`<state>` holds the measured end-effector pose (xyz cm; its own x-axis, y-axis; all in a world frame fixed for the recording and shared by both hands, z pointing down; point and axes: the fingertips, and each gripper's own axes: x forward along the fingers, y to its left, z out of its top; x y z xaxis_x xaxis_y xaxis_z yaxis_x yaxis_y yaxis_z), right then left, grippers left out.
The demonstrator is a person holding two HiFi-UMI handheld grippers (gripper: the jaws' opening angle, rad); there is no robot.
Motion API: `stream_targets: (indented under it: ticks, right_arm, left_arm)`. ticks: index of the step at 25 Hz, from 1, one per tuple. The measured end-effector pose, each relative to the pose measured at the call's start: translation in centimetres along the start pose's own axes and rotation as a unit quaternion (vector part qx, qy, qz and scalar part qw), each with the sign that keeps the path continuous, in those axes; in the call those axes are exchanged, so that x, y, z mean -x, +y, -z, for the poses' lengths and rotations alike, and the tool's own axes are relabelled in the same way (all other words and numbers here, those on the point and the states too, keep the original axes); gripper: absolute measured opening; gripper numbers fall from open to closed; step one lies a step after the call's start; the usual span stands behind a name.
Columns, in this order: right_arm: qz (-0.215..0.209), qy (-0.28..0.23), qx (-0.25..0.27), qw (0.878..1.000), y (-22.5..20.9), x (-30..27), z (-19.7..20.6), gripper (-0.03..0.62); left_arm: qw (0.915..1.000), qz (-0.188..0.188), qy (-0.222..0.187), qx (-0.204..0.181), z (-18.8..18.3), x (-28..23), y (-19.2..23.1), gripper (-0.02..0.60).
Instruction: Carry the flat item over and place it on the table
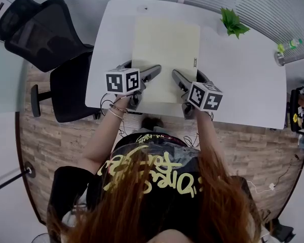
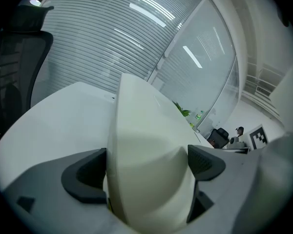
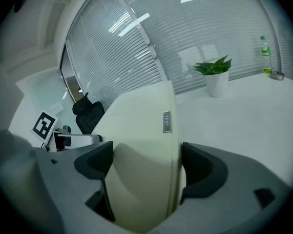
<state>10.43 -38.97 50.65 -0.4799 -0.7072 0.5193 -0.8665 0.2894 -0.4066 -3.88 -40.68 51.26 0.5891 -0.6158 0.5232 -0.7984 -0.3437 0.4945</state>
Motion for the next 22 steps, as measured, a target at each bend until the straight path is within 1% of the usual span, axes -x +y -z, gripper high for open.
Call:
stream_targets:
  ticks: [12, 22]
  right_arm:
    - [0.015, 0.043, -0.008, 0.999, -0.3, -1.3, 0.8, 0.431]
    - [0.024, 0.058, -0.006, 0.998, -0.7, -1.9, 1.2, 0.431]
  left_arm:
    - [0.9975, -0.015, 0.059, 0.036, 1.3, -1.0, 1.4, 0.512]
    - [0.995, -0.024, 0.085, 0.046, 1.8, -1.6, 1.9, 0.514]
